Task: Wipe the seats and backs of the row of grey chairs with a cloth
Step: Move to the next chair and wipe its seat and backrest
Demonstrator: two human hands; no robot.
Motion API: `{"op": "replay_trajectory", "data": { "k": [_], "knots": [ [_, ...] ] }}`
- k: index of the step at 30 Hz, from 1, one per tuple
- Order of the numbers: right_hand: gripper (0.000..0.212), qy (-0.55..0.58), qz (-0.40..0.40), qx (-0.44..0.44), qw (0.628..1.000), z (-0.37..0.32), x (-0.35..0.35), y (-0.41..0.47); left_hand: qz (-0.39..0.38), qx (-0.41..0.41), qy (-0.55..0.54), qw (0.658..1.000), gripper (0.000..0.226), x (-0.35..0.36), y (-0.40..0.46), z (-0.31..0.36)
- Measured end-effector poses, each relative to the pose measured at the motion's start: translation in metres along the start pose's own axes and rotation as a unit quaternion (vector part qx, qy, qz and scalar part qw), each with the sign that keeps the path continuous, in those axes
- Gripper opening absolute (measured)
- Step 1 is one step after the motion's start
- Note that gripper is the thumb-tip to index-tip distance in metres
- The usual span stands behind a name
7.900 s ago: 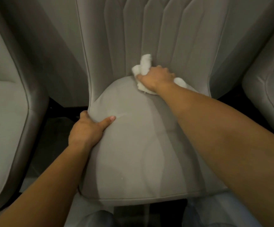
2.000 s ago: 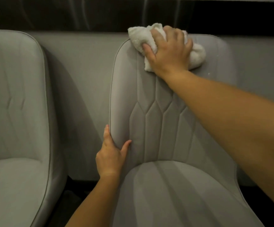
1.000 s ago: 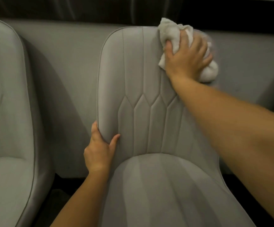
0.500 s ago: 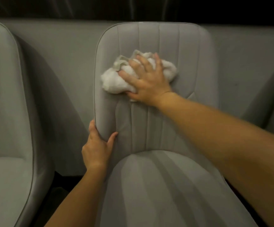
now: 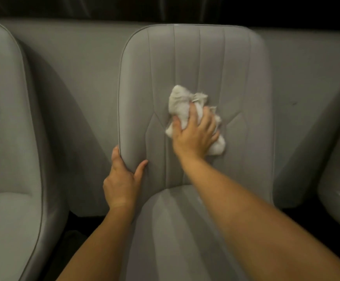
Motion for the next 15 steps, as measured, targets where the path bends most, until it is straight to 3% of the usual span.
{"op": "replay_trajectory", "data": {
  "k": [4,7,9,11,13,15],
  "knots": [
    [0.06,0.06,-0.066,-0.066,0.994,-0.03,0.011,-0.075,0.002,0.007,0.006,1.0,0.077,-0.001,0.0,-0.001],
    [0.064,0.032,-0.095,-0.202,0.974,-0.004,0.015,-0.084,0.005,0.012,0.003,1.0,0.072,-0.002,-0.001,-0.003],
    [0.067,-0.037,-0.088,-0.356,0.93,0.026,0.013,-0.074,0.003,0.013,0.0,1.0,0.066,-0.001,0.0,-0.003],
    [0.055,-0.096,-0.046,-0.484,0.869,0.066,0.011,-0.05,0.004,0.015,0.006,1.0,0.063,-0.001,0.001,-0.005],
    [0.04,-0.138,-0.018,-0.55,0.823,0.111,0.004,-0.025,0.006,0.012,0.011,1.0,0.062,0.0,0.001,-0.007],
    [0.039,-0.198,0.0,-0.58,0.79,0.153,-0.006,-0.007,0.007,0.009,0.012,1.0,0.06,0.001,0.001,-0.008]
  ]
}}
Point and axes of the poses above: each hand's wrist, its own y-axis towards the middle knuckle, its own x-axis out of the palm, z = x × y, the point moved 2 cm from there along y, towards the middle knuckle, and after that the axes turned 13 degrees about -y, right-handed, at the moved point
